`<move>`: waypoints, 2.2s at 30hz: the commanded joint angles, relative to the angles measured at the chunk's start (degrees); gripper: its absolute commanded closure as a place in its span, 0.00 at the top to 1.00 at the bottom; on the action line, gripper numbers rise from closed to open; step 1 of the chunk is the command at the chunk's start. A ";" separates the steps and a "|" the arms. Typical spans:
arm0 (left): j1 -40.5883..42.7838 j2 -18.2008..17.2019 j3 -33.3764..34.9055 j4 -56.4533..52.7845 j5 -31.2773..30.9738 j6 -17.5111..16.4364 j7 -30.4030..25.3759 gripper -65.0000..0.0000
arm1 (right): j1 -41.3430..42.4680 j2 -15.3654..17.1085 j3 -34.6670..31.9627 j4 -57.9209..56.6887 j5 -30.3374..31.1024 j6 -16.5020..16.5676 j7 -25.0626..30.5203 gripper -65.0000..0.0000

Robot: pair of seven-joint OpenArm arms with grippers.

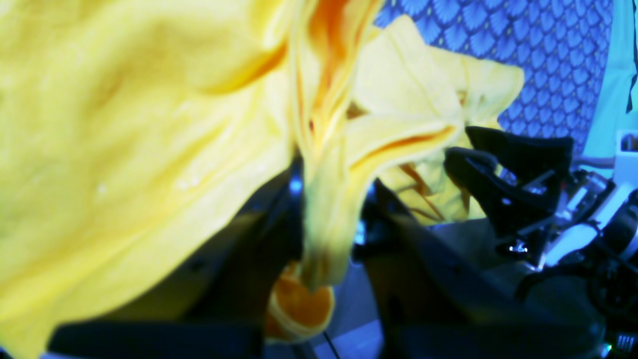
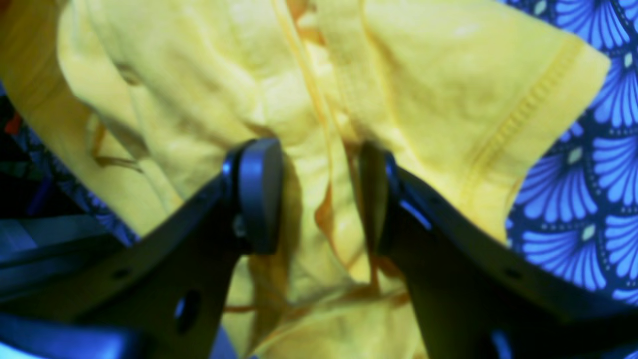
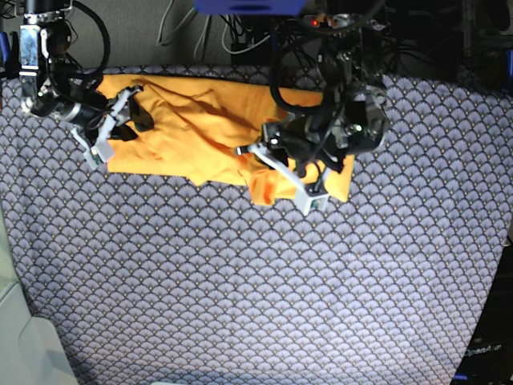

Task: Fold the T-shirt properly
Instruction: 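Lift the strip end with the left gripper and fold it toward the right gripper, then lower the folded end onto the strip and open the left gripper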

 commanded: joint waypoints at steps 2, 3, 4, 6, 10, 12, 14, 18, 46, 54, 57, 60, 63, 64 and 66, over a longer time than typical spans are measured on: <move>-0.67 0.44 -0.04 1.17 -0.96 3.74 -0.49 0.00 | 0.15 0.80 0.16 0.58 -0.63 -0.03 -0.60 0.42; -0.67 0.44 -0.04 1.17 -0.96 7.43 -0.49 0.00 | 0.15 0.80 0.16 0.58 -0.63 -0.03 -0.60 0.42; -0.67 0.44 -0.04 1.17 -1.31 11.65 -0.49 0.00 | 0.15 0.80 0.16 0.58 -0.63 -0.03 -0.60 0.42; -0.58 0.44 0.48 1.17 -1.49 19.21 -0.49 0.00 | 0.15 0.80 0.16 0.58 -0.63 -0.03 -0.60 0.42; -0.23 0.44 0.57 0.90 -4.48 23.61 -1.32 0.00 | 0.06 0.80 0.16 0.58 -0.63 -0.03 -0.60 0.42; -0.49 0.44 0.48 0.73 -7.03 23.87 -1.15 0.00 | 0.06 0.80 0.16 0.58 -0.63 -0.03 -0.60 0.42; -0.49 0.44 0.48 0.64 -8.26 23.87 -1.15 0.00 | 0.06 0.80 0.16 0.58 -0.63 -0.03 -0.60 0.42; -0.58 0.44 0.31 0.64 -8.52 23.87 -1.15 0.00 | 0.06 0.80 0.16 0.58 -0.63 -0.03 -0.60 0.42; -0.67 -3.77 0.57 0.64 -8.87 23.52 -0.49 0.17 | -0.20 0.80 0.16 0.67 -0.63 -0.03 -0.60 0.42; -0.67 -4.29 0.40 1.25 -8.87 23.52 -0.49 0.85 | -0.20 0.80 0.16 0.67 -0.63 -0.03 -0.60 0.42; -0.67 -4.03 0.48 1.34 -9.58 23.43 -0.49 0.85 | -0.11 0.80 0.16 0.67 -0.63 -0.03 -0.60 0.42; -0.84 -4.38 0.13 1.34 -14.76 23.43 -0.49 0.85 | -0.11 0.80 0.16 0.67 -0.63 -0.03 -0.60 0.42; -2.34 -4.56 0.04 1.25 -18.98 23.61 -0.49 0.85 | -0.11 0.80 0.16 0.67 -0.63 -0.03 -0.60 0.42; -2.51 -4.56 0.04 1.25 -19.60 23.61 -0.49 0.85 | -0.02 0.80 0.16 0.67 -0.63 -0.03 -0.60 0.42; -2.69 -4.56 0.04 1.25 -19.69 23.61 -0.49 0.83 | -0.02 0.80 0.16 0.67 -0.63 -0.03 -0.60 0.42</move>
